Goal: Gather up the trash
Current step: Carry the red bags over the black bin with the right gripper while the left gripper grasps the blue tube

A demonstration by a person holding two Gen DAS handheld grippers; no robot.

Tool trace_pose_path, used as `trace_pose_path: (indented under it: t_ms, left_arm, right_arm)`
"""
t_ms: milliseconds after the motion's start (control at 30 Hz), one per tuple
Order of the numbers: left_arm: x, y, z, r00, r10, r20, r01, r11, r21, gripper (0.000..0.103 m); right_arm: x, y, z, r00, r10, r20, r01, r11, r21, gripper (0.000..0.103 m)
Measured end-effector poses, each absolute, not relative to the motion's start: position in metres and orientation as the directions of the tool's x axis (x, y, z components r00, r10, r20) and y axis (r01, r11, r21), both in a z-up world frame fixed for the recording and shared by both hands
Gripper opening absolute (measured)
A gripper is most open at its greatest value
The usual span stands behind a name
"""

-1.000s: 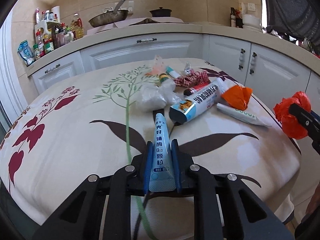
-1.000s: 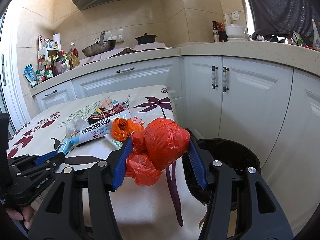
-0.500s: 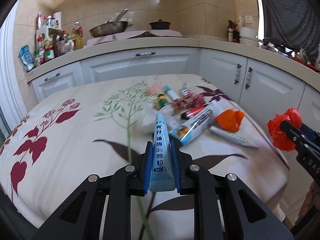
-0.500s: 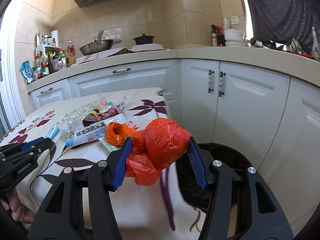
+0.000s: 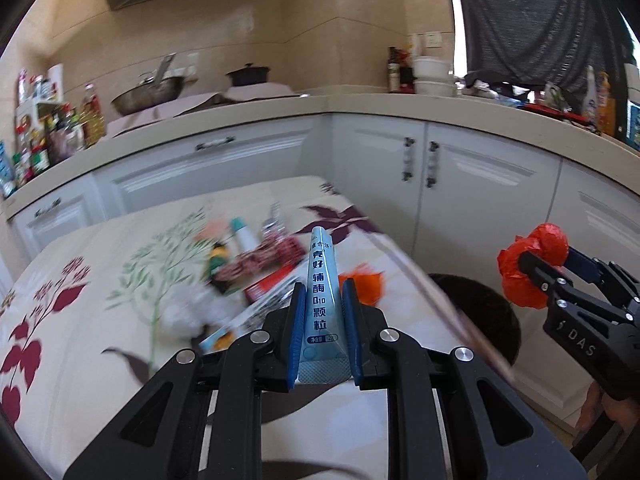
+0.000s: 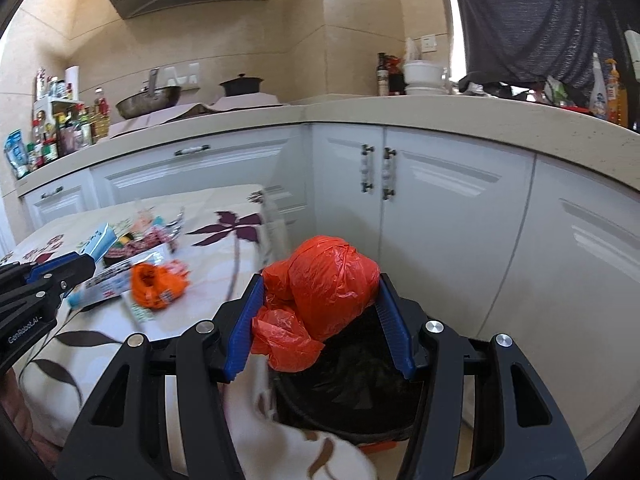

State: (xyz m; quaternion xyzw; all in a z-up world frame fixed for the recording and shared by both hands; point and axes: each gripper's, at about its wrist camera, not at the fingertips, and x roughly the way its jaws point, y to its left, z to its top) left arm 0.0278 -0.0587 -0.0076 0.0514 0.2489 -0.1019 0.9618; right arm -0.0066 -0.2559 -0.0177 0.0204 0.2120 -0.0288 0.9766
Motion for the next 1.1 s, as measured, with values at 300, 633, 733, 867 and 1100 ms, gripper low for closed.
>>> trace_pose_path:
  t_ms: [300, 633, 733, 867, 1100]
  left_arm:
    - [0.053, -0.112, -0.003, 0.833, -0.242, -0.497, 0.295, 0.955, 0.030, 0.020]
    - [0.075, -0.160, -0.009, 0.815, -0.252, -0.521, 0.316, 0.948, 0.036, 0.020]
    - [0.081, -0.170, -0.010, 0.809, -0.250, -0.532, 0.318, 0.947, 0.038, 0.020]
    - [0.086, -0.180, -0.012, 0.804, -0.249, -0.540, 0.317, 0.948, 0.035, 0.020]
    - [0.097, -0.196, -0.012, 0.802, -0.242, -0.546, 0.310, 0.950, 0.035, 0.020]
  right_arm:
    - [0.013, -0.291, -0.019, 0.905, -0.104, -0.413, 0.124, 0.992, 0.023, 0.054]
    - [0.030, -0.325, -0.023, 0.902, -0.125, -0.414, 0.156, 0.987, 0.041, 0.054]
    - [0.034, -0.334, -0.023, 0.901, -0.126, -0.416, 0.159, 0.986, 0.045, 0.054]
    - [0.040, -0.344, -0.023, 0.900, -0.129, -0.417, 0.164, 0.985, 0.050, 0.054]
    - [0.051, -0.355, -0.025, 0.897, -0.126, -0.425, 0.162, 0.985, 0.051, 0.054]
